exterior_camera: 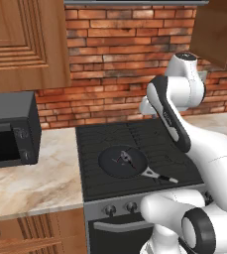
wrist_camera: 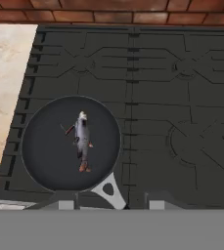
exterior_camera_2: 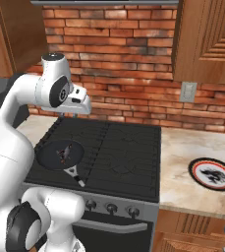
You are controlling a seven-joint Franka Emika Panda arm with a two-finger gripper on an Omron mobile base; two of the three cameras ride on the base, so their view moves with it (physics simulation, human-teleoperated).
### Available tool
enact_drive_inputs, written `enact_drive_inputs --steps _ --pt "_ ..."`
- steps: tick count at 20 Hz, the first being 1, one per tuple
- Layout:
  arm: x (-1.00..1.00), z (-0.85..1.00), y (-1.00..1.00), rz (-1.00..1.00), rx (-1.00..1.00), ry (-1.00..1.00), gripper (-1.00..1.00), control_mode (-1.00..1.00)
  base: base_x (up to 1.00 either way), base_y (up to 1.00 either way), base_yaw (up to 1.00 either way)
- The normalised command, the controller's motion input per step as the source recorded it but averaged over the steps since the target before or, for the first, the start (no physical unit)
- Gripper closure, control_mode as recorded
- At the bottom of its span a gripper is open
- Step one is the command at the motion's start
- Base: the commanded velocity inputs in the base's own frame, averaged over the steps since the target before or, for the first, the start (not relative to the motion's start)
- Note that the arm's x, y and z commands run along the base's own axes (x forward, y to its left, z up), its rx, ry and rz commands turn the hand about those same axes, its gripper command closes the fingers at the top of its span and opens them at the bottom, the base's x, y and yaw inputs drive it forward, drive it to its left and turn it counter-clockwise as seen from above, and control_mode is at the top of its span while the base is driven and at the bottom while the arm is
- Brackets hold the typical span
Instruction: Place the fish on the plate and place the lemon on the same plate.
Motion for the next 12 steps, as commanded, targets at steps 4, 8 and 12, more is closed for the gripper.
enact_drive_inputs --steps 4,8,12 --pt "0.01 0.0 0.26 -0.02 0.0 0.0 -1.0 -1.0 0.0 0.0 0.0" --pt "0.02 -0.12 0.79 -0.07 0.0 0.02 -1.0 -1.0 0.0 0.0 0.0" --pt "0.0 -0.38 0.36 0.0 -0.05 0.06 -1.0 -1.0 0.0 0.0 0.0"
